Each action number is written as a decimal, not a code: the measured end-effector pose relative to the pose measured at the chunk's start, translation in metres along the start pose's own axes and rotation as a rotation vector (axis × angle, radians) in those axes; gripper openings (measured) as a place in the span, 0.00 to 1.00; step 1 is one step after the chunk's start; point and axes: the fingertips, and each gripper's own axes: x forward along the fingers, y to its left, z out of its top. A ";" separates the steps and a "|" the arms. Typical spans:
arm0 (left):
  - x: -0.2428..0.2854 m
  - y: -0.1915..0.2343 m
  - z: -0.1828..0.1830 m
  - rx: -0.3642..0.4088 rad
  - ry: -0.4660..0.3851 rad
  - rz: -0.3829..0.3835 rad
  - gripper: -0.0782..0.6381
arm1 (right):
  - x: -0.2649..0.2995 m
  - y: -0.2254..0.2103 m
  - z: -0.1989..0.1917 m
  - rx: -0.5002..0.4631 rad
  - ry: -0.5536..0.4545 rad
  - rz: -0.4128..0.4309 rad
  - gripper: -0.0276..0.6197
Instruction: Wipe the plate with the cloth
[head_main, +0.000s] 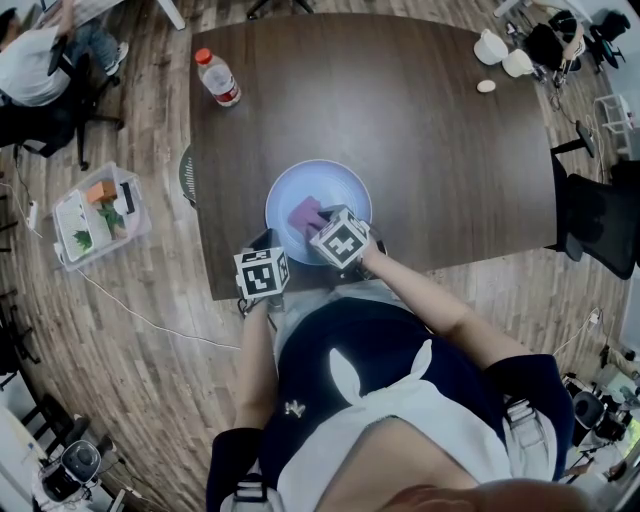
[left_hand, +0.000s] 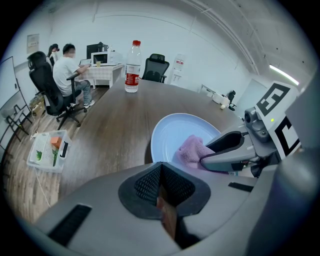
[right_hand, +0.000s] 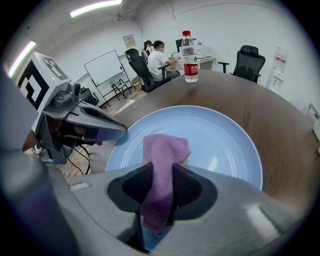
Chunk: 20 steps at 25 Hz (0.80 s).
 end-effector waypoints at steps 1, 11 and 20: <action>-0.001 0.000 0.000 0.000 0.000 -0.001 0.11 | 0.000 0.003 0.000 -0.004 0.001 0.004 0.23; 0.000 0.002 0.000 0.000 0.001 -0.006 0.11 | 0.007 0.024 0.004 -0.052 -0.001 0.034 0.23; 0.000 0.003 0.000 0.006 0.000 -0.010 0.11 | 0.011 0.041 0.008 -0.123 0.004 0.067 0.23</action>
